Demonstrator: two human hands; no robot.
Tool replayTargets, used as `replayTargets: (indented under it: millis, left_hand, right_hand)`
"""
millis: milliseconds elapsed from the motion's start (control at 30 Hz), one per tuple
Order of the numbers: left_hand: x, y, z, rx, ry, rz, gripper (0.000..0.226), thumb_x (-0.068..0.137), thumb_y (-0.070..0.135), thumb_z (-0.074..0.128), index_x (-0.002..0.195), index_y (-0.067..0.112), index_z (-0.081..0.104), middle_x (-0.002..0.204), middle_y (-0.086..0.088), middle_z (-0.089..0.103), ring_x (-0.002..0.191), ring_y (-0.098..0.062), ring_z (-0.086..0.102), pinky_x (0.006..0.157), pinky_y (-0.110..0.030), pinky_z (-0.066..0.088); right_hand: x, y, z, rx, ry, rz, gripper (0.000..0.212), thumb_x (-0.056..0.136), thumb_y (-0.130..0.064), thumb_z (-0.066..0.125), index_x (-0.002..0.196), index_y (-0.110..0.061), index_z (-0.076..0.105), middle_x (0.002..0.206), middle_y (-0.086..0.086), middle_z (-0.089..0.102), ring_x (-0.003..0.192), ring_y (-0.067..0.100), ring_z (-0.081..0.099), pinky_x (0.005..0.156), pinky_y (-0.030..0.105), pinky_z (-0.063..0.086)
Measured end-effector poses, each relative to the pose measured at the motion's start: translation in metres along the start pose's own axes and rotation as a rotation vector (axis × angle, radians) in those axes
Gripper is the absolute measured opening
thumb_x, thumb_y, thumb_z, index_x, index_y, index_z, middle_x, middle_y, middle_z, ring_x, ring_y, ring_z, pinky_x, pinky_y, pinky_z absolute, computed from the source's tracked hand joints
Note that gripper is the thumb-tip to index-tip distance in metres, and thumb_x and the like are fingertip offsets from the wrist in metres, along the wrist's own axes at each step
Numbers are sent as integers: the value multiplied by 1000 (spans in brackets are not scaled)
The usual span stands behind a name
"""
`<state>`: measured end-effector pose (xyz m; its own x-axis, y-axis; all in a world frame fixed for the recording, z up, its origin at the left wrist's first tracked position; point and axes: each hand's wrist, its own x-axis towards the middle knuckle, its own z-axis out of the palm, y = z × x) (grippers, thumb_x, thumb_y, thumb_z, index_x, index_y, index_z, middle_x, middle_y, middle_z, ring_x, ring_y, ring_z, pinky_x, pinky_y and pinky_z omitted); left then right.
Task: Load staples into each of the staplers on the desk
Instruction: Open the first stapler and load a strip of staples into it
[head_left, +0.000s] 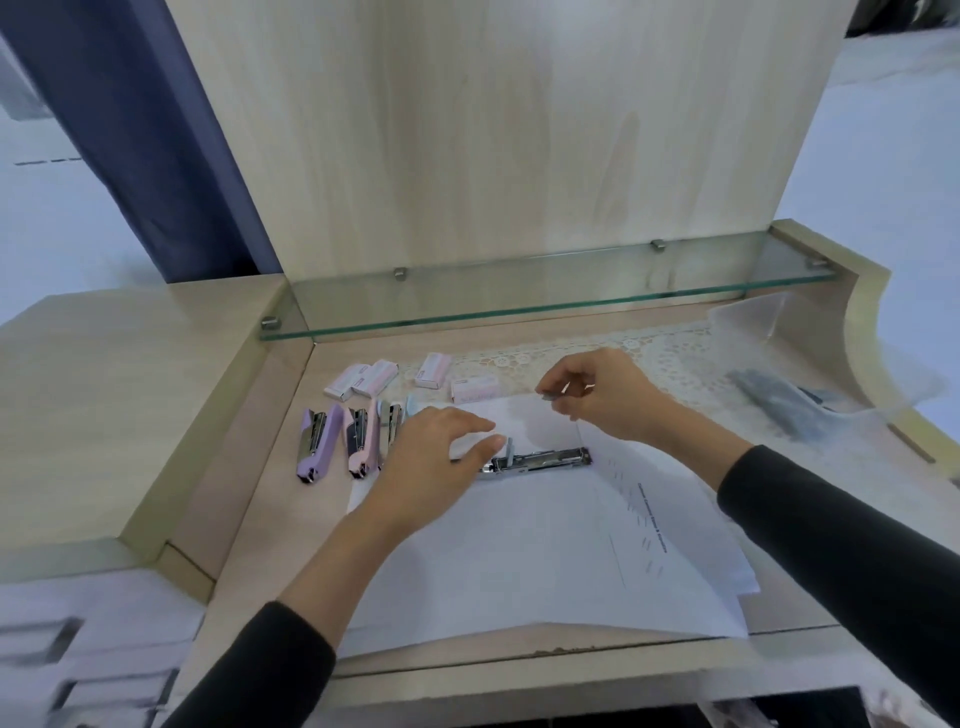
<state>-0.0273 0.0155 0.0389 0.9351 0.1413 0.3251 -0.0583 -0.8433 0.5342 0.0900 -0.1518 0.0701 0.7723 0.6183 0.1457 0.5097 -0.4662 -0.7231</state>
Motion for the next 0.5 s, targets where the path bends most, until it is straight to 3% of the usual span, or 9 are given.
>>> replayTargets:
  millis: [67, 167, 267, 333, 400, 433, 500]
  left_hand:
    - [-8, 1, 2, 88, -16, 25, 34, 87, 37, 55, 115, 19, 61, 120, 4, 60, 117, -12, 45, 105, -24, 23]
    - [-16, 0, 8, 203, -101, 43, 43, 88, 38, 54, 126, 19, 51, 130, 5, 52, 124, -10, 39, 115, -37, 5]
    - [-19, 0, 16, 301, -74, 65, 39, 90, 36, 50, 126, 20, 51, 125, 5, 54, 122, -12, 41, 113, -33, -8]
    - [-20, 1, 19, 320, -1, 75, 33, 91, 31, 51, 121, 20, 57, 115, 2, 59, 114, -15, 46, 113, -32, -4]
    - [-21, 1, 20, 303, 49, 89, 27, 88, 25, 58, 112, 17, 63, 104, -2, 64, 104, -20, 52, 112, -35, 10]
    - [-22, 1, 20, 286, 61, 108, 24, 85, 22, 62, 107, 15, 66, 98, -3, 67, 97, -23, 55, 106, -37, 22]
    - [-26, -1, 20, 255, 61, 158, 18, 76, 16, 69, 94, 13, 71, 84, -4, 69, 81, -27, 61, 84, -35, 36]
  right_hand:
    - [-10, -1, -1, 1, -16, 11, 15, 76, 3, 64, 84, -8, 69, 70, -9, 62, 57, 6, 55, 62, 11, 49]
    - [-22, -1, -1, -1, -27, 12, 17, 75, 5, 64, 83, -8, 70, 70, -7, 63, 49, -2, 55, 61, 10, 49]
    - [-32, -4, -2, 17, -15, 14, 18, 74, 6, 63, 85, -6, 71, 73, -2, 65, 47, -5, 55, 61, 10, 48]
    - [-37, -6, -4, 16, 3, 10, 19, 74, 6, 63, 86, -6, 71, 72, -3, 64, 48, -4, 55, 64, 16, 50]
    - [-43, -7, -4, 21, 15, 8, 18, 75, 4, 64, 86, -8, 71, 71, -5, 64, 48, -2, 55, 66, 24, 52]
    - [-46, -7, -4, 19, 14, 3, 18, 75, 3, 65, 86, -9, 72, 72, -4, 64, 47, -1, 54, 64, 23, 52]
    - [-52, -7, -3, -13, 7, -8, 17, 76, -1, 67, 88, -12, 72, 76, -3, 64, 50, 1, 54, 58, 9, 47]
